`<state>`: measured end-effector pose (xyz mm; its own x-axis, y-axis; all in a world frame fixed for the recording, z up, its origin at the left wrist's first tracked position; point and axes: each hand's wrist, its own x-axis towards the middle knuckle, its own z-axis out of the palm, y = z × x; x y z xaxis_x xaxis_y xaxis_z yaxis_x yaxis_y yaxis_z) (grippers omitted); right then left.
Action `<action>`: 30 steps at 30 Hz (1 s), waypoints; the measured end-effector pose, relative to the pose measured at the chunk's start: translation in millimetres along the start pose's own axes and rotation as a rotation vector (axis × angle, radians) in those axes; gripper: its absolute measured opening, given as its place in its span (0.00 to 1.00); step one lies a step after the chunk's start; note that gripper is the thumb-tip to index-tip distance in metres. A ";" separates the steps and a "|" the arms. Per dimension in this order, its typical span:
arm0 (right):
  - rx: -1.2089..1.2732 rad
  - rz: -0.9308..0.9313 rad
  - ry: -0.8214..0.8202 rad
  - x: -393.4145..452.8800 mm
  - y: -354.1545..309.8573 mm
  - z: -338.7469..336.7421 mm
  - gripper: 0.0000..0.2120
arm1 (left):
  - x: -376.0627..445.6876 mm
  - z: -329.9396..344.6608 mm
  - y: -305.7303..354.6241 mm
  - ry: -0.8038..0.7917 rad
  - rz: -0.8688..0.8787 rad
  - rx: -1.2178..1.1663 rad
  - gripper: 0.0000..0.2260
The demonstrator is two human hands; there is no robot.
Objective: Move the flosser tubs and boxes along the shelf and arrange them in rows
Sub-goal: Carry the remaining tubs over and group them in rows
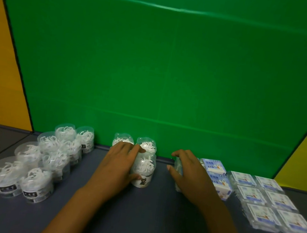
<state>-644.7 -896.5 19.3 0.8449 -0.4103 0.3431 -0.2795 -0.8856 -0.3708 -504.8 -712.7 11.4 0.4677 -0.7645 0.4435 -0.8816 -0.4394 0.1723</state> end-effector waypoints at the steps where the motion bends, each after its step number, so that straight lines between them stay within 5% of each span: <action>1: -0.007 -0.004 0.001 0.2 -1.5 -0.3 0.18 | -1.0 -1.0 -0.8 -0.006 0.003 0.007 0.32; 13: -0.202 -0.097 0.162 -6.3 -88.7 -18.5 0.26 | -48.6 -94.3 -49.0 0.144 -0.110 0.011 0.25; 30: -0.126 -0.346 0.070 -38.3 -354.2 82.1 0.25 | -278.2 -226.3 -222.9 0.125 -0.445 0.160 0.25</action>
<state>-540.6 -549.2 66.6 0.8675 -0.0921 0.4889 -0.0408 -0.9926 -0.1147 -452.8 -295.3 48.6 0.7774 -0.4276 0.4613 -0.5721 -0.7855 0.2360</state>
